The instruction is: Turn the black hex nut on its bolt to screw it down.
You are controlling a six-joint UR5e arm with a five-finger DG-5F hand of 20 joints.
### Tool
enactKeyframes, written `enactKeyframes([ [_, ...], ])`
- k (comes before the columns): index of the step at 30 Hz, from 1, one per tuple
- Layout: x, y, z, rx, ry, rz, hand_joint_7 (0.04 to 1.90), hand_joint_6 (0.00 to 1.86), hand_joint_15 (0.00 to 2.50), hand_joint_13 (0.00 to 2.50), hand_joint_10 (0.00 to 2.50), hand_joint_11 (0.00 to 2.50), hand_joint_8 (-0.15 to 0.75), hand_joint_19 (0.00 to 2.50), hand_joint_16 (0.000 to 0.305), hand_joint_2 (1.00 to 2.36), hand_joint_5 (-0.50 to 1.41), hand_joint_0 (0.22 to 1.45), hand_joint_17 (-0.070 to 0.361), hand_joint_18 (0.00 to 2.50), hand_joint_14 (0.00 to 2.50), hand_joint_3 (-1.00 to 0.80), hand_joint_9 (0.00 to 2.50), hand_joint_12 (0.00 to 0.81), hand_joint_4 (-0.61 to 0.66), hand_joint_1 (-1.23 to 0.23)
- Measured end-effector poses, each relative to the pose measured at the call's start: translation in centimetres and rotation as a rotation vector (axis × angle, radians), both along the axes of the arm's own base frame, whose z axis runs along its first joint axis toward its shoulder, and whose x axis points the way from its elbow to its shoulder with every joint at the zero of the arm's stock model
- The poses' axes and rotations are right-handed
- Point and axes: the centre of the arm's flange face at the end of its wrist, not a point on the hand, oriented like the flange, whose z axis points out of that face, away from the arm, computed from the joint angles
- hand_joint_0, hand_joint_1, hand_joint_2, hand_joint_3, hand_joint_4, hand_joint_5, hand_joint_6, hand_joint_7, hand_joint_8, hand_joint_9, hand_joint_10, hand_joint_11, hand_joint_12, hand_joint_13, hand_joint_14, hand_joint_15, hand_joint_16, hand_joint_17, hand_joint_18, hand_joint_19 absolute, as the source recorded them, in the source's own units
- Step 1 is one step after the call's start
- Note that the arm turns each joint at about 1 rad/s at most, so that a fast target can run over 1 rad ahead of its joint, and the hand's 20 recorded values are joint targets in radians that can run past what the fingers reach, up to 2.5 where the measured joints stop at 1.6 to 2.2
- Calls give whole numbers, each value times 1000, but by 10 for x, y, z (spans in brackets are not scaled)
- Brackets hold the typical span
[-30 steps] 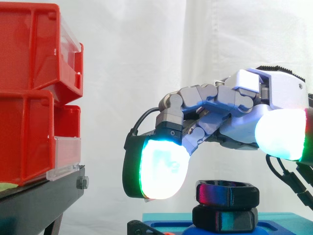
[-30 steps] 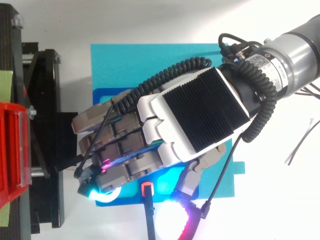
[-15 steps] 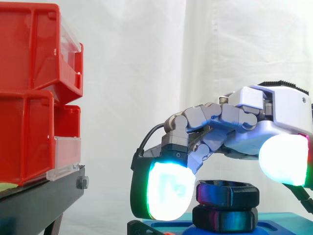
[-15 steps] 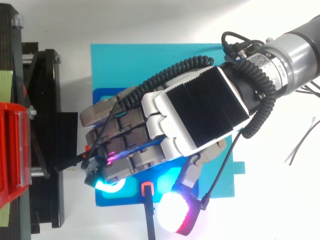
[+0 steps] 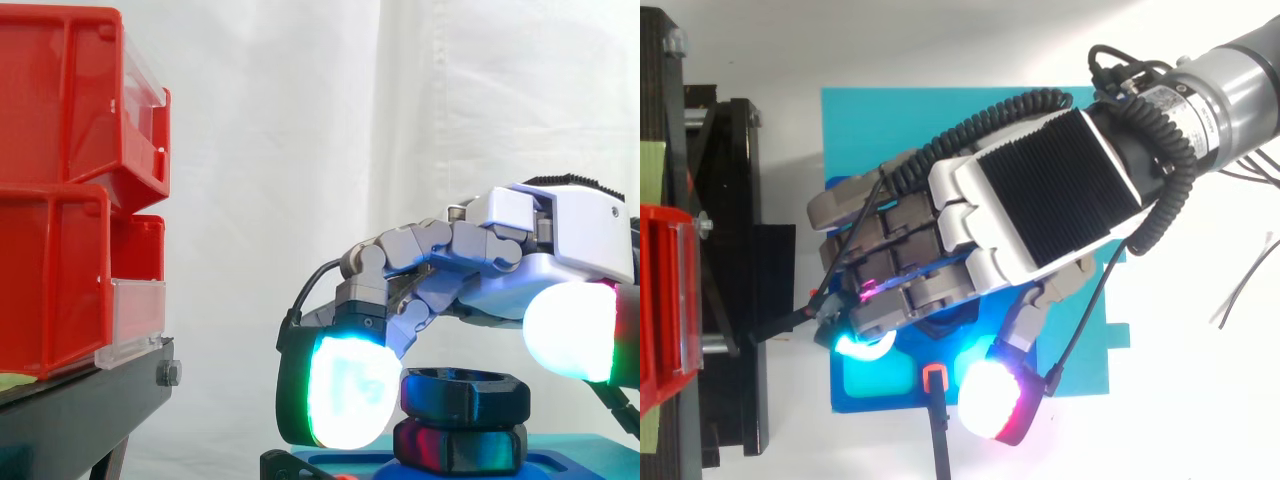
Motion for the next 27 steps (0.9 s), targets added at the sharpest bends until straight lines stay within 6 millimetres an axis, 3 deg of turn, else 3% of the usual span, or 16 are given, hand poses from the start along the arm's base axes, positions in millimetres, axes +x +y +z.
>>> enactKeyframes([
  [27,-14,-45,-1,-17,5,21,997,678,282,762,11,322,255,256,35,1000,-143,465,78,494,13,-500,822,280,151,-316],
])
